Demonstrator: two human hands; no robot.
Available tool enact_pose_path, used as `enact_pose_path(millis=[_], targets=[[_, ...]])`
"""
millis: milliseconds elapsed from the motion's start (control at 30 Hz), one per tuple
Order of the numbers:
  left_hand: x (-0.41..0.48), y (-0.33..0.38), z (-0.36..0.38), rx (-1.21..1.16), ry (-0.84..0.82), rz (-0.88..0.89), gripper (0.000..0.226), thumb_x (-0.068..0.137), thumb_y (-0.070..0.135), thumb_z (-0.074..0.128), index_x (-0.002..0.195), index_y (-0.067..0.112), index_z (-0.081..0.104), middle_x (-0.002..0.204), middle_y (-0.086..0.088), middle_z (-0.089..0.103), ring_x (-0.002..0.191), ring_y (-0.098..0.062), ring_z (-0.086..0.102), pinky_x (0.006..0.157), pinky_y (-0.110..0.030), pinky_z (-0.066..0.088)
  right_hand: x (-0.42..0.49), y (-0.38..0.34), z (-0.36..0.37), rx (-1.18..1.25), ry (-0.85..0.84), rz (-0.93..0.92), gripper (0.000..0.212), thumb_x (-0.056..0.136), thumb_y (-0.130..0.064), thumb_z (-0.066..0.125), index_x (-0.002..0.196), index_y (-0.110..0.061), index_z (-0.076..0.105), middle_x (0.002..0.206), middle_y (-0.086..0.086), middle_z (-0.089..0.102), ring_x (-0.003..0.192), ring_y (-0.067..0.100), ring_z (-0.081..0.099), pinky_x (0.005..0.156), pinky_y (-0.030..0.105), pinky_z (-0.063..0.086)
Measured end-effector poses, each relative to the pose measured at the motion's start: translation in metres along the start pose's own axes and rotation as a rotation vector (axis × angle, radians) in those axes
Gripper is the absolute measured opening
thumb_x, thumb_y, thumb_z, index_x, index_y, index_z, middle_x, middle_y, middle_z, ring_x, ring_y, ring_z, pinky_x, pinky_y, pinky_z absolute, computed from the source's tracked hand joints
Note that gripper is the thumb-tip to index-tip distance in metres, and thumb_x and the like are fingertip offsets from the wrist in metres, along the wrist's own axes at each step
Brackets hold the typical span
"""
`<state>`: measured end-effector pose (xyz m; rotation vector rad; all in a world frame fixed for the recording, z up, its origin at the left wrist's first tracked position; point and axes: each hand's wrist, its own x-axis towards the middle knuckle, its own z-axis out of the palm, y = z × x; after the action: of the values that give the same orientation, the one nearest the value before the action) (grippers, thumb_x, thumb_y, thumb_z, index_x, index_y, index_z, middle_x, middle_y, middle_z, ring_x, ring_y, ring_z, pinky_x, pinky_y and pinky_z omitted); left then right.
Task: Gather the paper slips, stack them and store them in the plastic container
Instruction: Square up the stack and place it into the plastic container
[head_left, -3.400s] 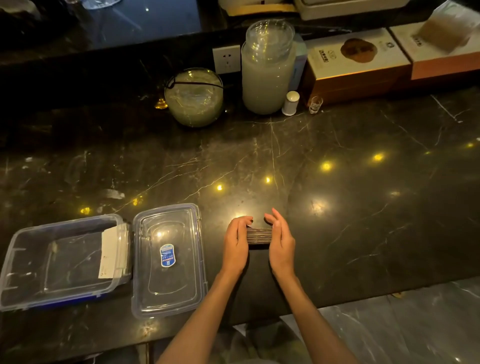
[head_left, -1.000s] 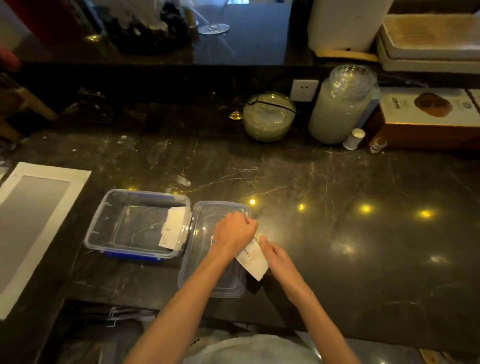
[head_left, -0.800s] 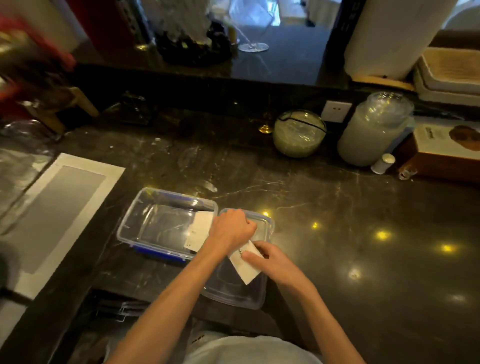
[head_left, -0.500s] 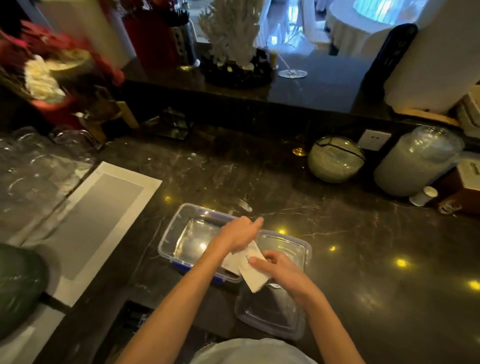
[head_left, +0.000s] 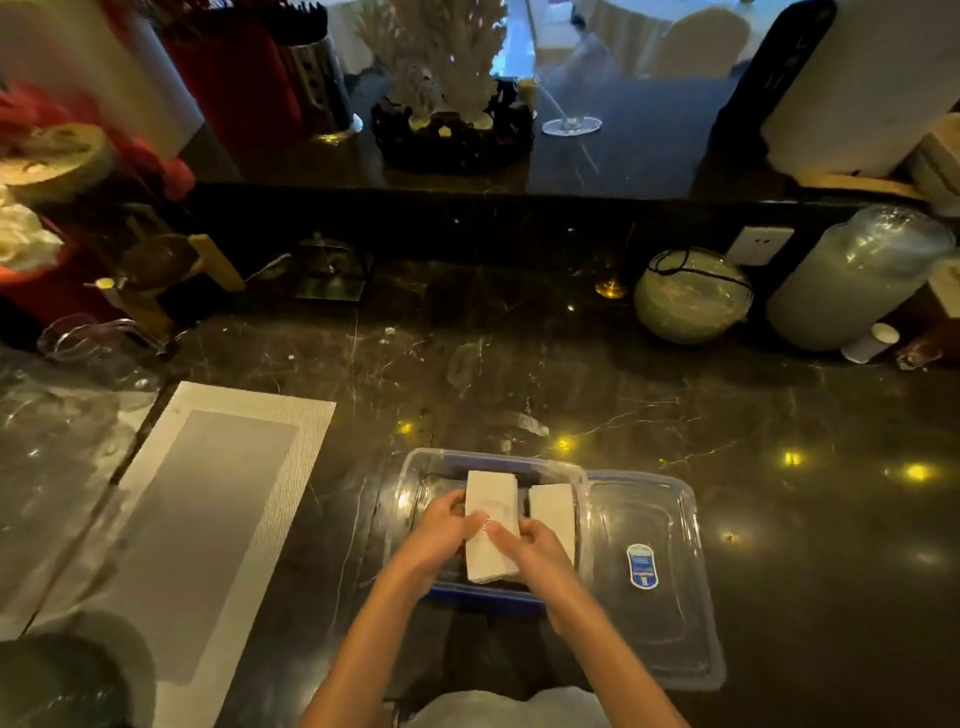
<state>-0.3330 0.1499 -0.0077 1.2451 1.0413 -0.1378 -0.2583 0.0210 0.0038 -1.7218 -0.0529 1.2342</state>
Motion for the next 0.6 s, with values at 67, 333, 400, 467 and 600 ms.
enact_pose_path(millis=[67,333,400,467,600], targets=[[0.007,-0.004,-0.013,0.071,-0.011,-0.034,0.047,0.097,0.019,0.058,0.142,0.02,0.046,0.128,-0.003,0.064,0.108,-0.015,0.064,0.079,-0.028,0.057,0.007,0.006,0.016,-0.072,0.035,0.008,0.04,0.09,-0.047,0.061,0.123,-0.025,0.051,0.113,-0.009,0.063,0.09,0.001,0.06,0.061,0.013,0.047],[0.028,-0.009,-0.027,0.085,-0.048,-0.11,0.037,0.099,0.013,0.053,0.134,0.021,0.044,0.126,-0.005,0.063,0.106,-0.018,0.064,0.091,-0.041,0.057,0.033,0.0,0.021,-0.026,0.012,0.092,0.05,0.089,-0.033,0.067,0.133,-0.027,0.045,0.12,-0.007,0.063,0.101,0.008,0.065,0.072,0.02,0.056],[0.029,-0.011,-0.026,-0.03,-0.076,-0.132,0.036,0.1,0.01,0.051,0.135,0.018,0.046,0.125,-0.006,0.066,0.11,-0.022,0.065,0.097,-0.048,0.055,0.037,-0.003,0.019,-0.025,0.012,0.094,0.05,0.087,-0.031,0.07,0.129,-0.029,0.043,0.113,-0.011,0.062,0.097,0.006,0.065,0.074,0.022,0.058],[0.027,-0.01,-0.022,-0.112,-0.092,-0.121,0.039,0.101,0.006,0.049,0.137,0.02,0.044,0.129,-0.009,0.064,0.115,-0.025,0.064,0.098,-0.051,0.054,0.04,-0.004,0.022,-0.117,0.06,0.037,0.048,0.085,-0.029,0.07,0.123,-0.03,0.041,0.116,-0.008,0.061,0.099,0.007,0.063,0.084,0.028,0.058],[0.022,-0.006,-0.014,-0.139,-0.083,-0.049,0.029,0.1,0.019,0.054,0.125,0.029,0.044,0.12,-0.005,0.068,0.105,-0.017,0.068,0.08,-0.034,0.061,0.037,-0.004,0.04,-0.558,0.379,-0.17,0.047,0.081,-0.043,0.068,0.117,-0.031,0.041,0.111,-0.008,0.054,0.097,0.009,0.054,0.078,0.023,0.048]])
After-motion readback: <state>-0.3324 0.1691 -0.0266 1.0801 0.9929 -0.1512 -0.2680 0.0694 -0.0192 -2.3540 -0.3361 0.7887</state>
